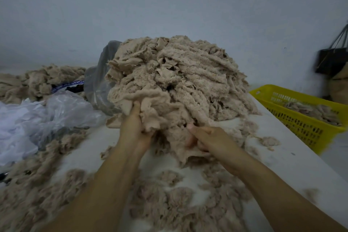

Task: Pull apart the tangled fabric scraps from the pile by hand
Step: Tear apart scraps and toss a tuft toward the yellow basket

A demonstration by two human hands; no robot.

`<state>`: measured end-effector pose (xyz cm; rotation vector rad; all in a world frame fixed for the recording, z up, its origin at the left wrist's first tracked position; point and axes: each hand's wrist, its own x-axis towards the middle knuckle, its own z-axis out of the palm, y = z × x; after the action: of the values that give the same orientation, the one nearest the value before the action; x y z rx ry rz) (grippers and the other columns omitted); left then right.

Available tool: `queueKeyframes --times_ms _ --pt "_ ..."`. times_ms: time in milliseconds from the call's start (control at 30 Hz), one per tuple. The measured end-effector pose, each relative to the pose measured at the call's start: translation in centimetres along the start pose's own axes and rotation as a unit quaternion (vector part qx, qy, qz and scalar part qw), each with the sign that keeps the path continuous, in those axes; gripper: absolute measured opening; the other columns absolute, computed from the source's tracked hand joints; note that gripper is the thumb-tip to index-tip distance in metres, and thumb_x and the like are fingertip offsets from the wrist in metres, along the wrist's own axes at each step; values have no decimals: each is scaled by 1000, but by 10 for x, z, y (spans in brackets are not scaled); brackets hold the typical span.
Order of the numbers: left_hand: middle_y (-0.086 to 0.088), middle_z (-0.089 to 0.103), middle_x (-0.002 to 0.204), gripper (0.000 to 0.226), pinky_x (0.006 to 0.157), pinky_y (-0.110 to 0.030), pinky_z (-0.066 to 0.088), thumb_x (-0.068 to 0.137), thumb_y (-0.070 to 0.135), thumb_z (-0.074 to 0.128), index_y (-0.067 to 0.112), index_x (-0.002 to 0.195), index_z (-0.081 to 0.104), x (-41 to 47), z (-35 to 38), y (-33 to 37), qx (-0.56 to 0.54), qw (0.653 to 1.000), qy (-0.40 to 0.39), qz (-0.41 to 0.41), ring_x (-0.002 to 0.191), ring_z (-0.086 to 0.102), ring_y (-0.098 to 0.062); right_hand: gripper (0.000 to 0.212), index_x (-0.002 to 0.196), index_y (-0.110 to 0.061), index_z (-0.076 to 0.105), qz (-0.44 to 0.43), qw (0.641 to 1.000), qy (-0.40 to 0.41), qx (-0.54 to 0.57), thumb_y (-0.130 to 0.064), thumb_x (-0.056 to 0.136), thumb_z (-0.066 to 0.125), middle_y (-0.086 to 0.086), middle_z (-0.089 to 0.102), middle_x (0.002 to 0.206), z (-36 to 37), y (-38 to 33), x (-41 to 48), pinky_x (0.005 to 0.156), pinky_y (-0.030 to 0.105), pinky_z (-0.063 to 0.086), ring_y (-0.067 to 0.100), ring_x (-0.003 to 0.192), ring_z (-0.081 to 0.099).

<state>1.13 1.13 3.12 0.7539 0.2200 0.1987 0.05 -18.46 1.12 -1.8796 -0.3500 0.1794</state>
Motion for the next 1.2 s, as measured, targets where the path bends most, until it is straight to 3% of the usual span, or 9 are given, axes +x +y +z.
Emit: queueKeyframes --times_ms 133,267,433,600,733,867,967,1067,1200 --pt "-9 73 116 34 76 -34 61 98 26 53 11 126 64 -9 4 -13 28 997 -75 -7 103 72 -21 57 79 -19 70 -25 992 37 -116 -66 92 40 -3 68 83 9 4 1 67 21 39 3 81 63" --pt "-16 73 114 44 83 -35 60 83 28 67 5 120 67 -18 9 -23 117 987 -111 23 107 70 -27 38 75 -43 56 -126 991 39 -33 -76 81 38 -24 54 75 14 -1 -3 63 10 37 -9 69 50" --pt "-11 77 92 20 73 -36 60 93 26 67 10 101 75 -26 17 -40 255 964 -59 47 82 74 -21 61 93 -18 62 -123 989 47 -62 -74 79 42 -7 65 76 23 2 -3 57 15 45 0 65 59" --pt "-8 77 98 22 80 -40 59 99 28 60 12 109 70 -18 16 -38 145 988 15 56 90 74 -23 71 90 1 60 -151 984 54 -76 -65 84 37 3 60 73 23 -3 -5 63 22 42 14 71 58" --pt "4 63 58 24 37 -15 41 106 28 45 15 92 61 1 -1 -13 31 999 32 19 41 52 -4 64 81 -10 63 -148 988 33 -41 -67 92 38 -10 51 56 18 -1 -10 53 6 37 5 51 47" --pt "-6 73 104 26 73 -25 58 92 35 67 16 107 73 0 -3 2 20 996 -80 19 88 70 -18 47 65 -21 50 -104 992 64 -15 -57 95 51 -11 45 59 -6 11 1 54 14 36 6 55 46" --pt "-8 76 99 37 81 -33 57 72 40 84 15 99 79 -26 15 -29 247 942 -224 -29 96 71 -24 31 77 -37 70 -17 997 65 47 -56 91 51 -8 68 102 -1 13 10 86 32 48 8 92 62" --pt "3 76 107 20 86 -26 55 81 34 77 29 101 80 -37 13 -45 356 872 -332 -59 105 70 -13 44 71 -47 77 -19 975 38 217 -67 91 43 -7 76 76 -7 8 2 73 24 58 7 71 71" --pt "35 70 88 10 70 -3 48 84 38 77 44 90 71 -44 9 -50 543 754 -368 -19 85 62 18 24 83 -45 77 -20 983 -45 177 -57 91 57 -12 76 85 -5 10 -6 74 26 58 7 79 72"
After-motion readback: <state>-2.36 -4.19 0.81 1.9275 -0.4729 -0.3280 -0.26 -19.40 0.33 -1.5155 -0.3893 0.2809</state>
